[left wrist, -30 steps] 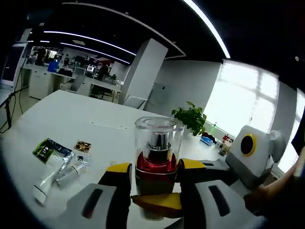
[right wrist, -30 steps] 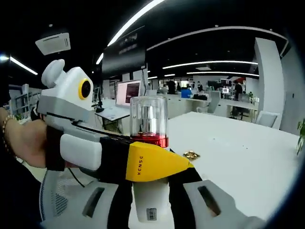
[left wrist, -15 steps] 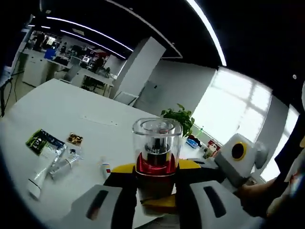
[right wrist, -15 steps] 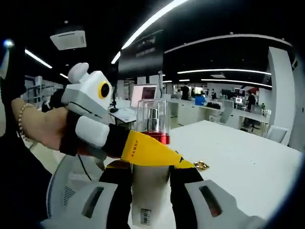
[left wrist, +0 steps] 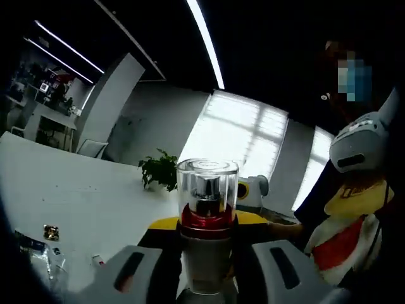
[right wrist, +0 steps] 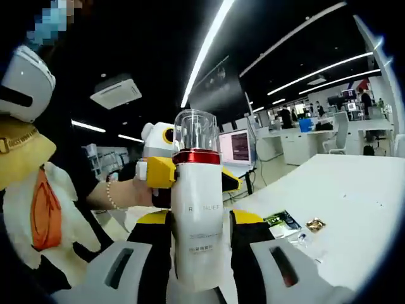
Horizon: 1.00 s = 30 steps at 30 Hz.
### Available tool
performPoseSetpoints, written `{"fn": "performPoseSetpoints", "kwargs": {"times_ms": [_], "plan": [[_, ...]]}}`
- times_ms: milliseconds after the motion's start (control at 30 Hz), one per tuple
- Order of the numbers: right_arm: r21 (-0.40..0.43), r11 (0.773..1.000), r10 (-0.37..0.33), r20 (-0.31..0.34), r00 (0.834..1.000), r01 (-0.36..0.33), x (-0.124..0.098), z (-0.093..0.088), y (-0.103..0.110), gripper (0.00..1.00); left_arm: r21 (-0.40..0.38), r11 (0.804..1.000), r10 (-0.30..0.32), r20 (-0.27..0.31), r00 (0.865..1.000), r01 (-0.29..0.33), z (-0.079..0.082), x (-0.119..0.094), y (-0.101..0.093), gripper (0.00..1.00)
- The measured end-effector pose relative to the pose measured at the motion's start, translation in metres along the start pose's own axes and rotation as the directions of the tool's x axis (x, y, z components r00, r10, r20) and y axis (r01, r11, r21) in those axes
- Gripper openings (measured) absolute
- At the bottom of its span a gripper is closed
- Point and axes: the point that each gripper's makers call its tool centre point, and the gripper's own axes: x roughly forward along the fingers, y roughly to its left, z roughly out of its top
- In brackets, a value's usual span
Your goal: Arrange the skincare products in the storage area until every visible bottle or jar stands upright without overlapping.
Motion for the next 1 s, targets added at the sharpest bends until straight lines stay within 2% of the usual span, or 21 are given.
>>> {"fn": "performPoseSetpoints", "kwargs": {"times_ms": [33, 100, 167, 267, 367, 500, 567, 600, 700, 800, 900, 1000], "plan": [[-0.009, 1.000, 0.020, -0.003, 1.000, -0.020, 0.000, 0.003, 0.003, 0.31, 0.024, 0.999, -0.027, -0.020, 0.999, 0.027, 0.002, 0.001, -0.004, 0.27], [-0.055, 0.998, 0.041, -0.015, 0.999, -0.041, 0.000, 0.007, 0.007, 0.31, 0.030, 0.998, -0.046, -0.039, 0.998, 0.047, 0.004, 0.003, -0.006, 0.27], [-0.065, 0.997, 0.043, -0.032, 0.999, -0.045, 0.000, 0.007, 0.007, 0.31, 0.052, 0.996, -0.066, -0.080, 0.995, 0.071, 0.003, 0.006, -0.009, 0.27], [-0.080, 0.994, 0.070, -0.036, 0.997, -0.073, -0.002, 0.008, 0.012, 0.31, 0.062, 0.993, -0.089, -0.105, 0.990, 0.096, -0.001, 0.009, -0.014, 0.27], [-0.061, 0.993, 0.100, -0.015, 0.995, -0.101, -0.005, 0.008, 0.019, 0.30, 0.037, 0.992, -0.117, -0.103, 0.988, 0.121, -0.003, 0.009, -0.020, 0.27], [-0.065, 0.997, 0.049, 0.048, 0.998, -0.045, -0.005, 0.013, 0.016, 0.29, 0.038, 0.992, -0.118, -0.073, 0.990, 0.121, 0.001, 0.010, -0.020, 0.27], [-0.043, 0.999, 0.027, 0.021, 0.999, -0.026, -0.004, 0.011, 0.015, 0.29, 0.044, 0.992, -0.113, -0.087, 0.990, 0.117, 0.000, 0.013, -0.019, 0.27], [-0.061, 0.998, 0.014, 0.016, 1.000, -0.013, -0.004, 0.011, 0.014, 0.29, 0.050, 0.992, -0.112, -0.088, 0.990, 0.117, 0.000, 0.013, -0.019, 0.27], [-0.098, 0.994, -0.046, 0.029, 0.999, 0.049, -0.004, 0.016, 0.008, 0.28, 0.071, 0.993, -0.091, -0.075, 0.993, 0.096, 0.003, 0.015, -0.016, 0.28], [-0.067, 0.994, -0.087, 0.055, 0.995, 0.090, -0.005, 0.020, 0.000, 0.28, 0.066, 0.997, -0.049, -0.037, 0.998, 0.051, 0.010, 0.018, -0.010, 0.28], [-0.054, 0.989, -0.135, 0.069, 0.988, 0.139, -0.003, 0.025, -0.011, 0.28, 0.076, 0.997, 0.024, 0.030, 0.999, -0.026, 0.020, 0.021, 0.002, 0.29], [-0.036, 0.979, -0.198, 0.069, 0.978, 0.201, 0.000, 0.027, -0.024, 0.28, 0.035, 0.994, 0.100, 0.084, 0.991, -0.103, 0.025, 0.020, 0.017, 0.31]]}}
